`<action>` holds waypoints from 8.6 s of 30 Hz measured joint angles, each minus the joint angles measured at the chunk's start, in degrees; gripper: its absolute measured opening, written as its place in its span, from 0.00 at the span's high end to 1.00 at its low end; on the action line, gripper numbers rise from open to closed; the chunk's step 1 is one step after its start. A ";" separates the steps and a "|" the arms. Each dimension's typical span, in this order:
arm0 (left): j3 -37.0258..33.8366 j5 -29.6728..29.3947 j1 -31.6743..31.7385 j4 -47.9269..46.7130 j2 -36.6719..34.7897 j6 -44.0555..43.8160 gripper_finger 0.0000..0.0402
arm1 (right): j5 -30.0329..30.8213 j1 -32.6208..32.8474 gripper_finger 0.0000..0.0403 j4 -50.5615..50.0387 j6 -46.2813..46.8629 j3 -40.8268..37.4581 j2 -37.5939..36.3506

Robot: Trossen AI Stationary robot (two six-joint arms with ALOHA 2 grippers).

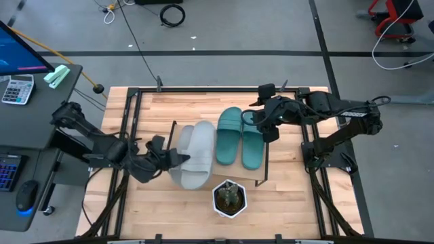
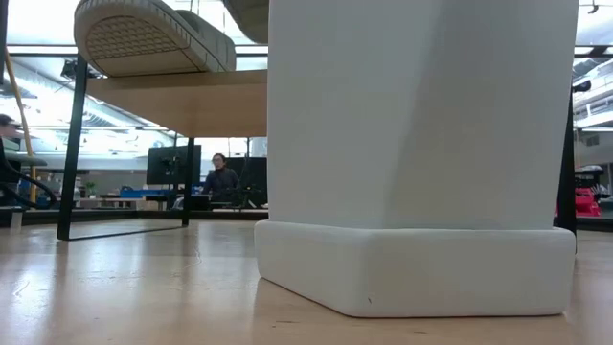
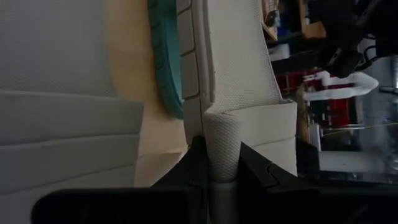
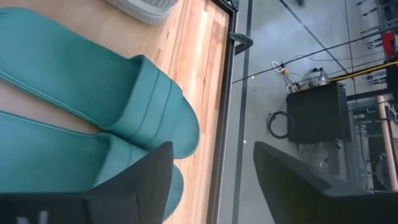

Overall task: Pick and place slides into the shelf
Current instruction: Put the gray slide on the shelf

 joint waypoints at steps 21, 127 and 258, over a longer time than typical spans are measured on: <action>25.42 7.37 2.31 -34.22 19.45 -3.37 0.89 | -3.19 0.02 0.47 0.02 1.84 0.00 0.00; 39.24 9.51 -0.11 -47.39 33.67 -17.07 0.89 | -8.33 0.04 0.55 -0.45 1.79 -0.02 0.02; 38.42 2.21 4.24 -15.62 13.63 39.34 0.51 | -70.41 -20.76 0.55 13.91 12.75 18.12 30.36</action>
